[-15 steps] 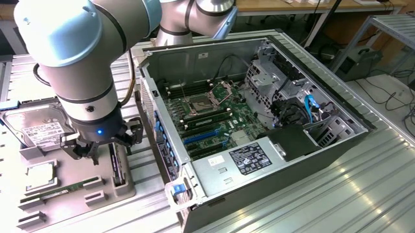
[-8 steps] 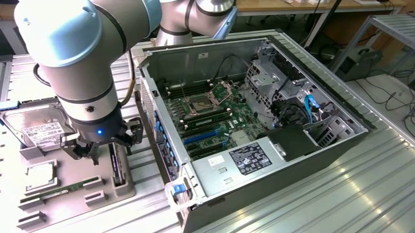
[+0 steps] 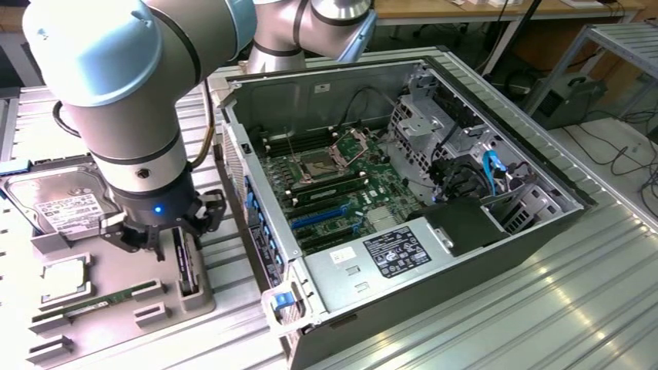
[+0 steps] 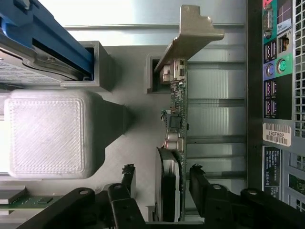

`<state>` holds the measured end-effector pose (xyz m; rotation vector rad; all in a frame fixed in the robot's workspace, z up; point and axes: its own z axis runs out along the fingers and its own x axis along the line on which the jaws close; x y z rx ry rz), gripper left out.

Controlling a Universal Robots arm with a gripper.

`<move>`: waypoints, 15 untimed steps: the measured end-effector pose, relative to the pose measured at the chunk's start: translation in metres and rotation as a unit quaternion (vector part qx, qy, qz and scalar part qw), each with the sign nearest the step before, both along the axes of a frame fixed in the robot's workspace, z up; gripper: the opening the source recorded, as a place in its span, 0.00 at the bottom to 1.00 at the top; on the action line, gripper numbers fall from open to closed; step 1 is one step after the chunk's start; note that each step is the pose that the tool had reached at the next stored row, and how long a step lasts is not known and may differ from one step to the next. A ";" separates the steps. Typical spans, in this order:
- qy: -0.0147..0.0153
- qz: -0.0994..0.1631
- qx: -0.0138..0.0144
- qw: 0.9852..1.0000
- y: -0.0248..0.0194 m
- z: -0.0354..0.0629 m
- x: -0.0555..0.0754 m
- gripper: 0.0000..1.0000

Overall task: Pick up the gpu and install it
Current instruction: 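Pick up the gpu and move the gpu toward the slot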

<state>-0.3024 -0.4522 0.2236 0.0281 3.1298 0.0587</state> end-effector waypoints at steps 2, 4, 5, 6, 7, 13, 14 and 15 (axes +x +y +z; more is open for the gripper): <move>0.000 0.000 0.000 1.000 -0.0004 -0.0009 0.000 0.46; 0.000 0.000 0.000 1.000 -0.0019 -0.0021 0.000 0.39; 0.000 0.000 0.000 1.000 -0.0021 -0.0027 0.000 0.39; 0.000 0.000 0.000 1.000 -0.0023 -0.0031 0.000 0.39; 0.000 0.000 0.000 1.000 -0.0025 -0.0033 0.000 0.39; 0.000 0.000 0.000 1.000 -0.0031 -0.0039 0.000 0.39; 0.000 0.000 0.000 1.000 -0.0031 -0.0039 0.000 0.39; 0.000 0.000 0.000 1.000 -0.0031 -0.0040 0.000 0.39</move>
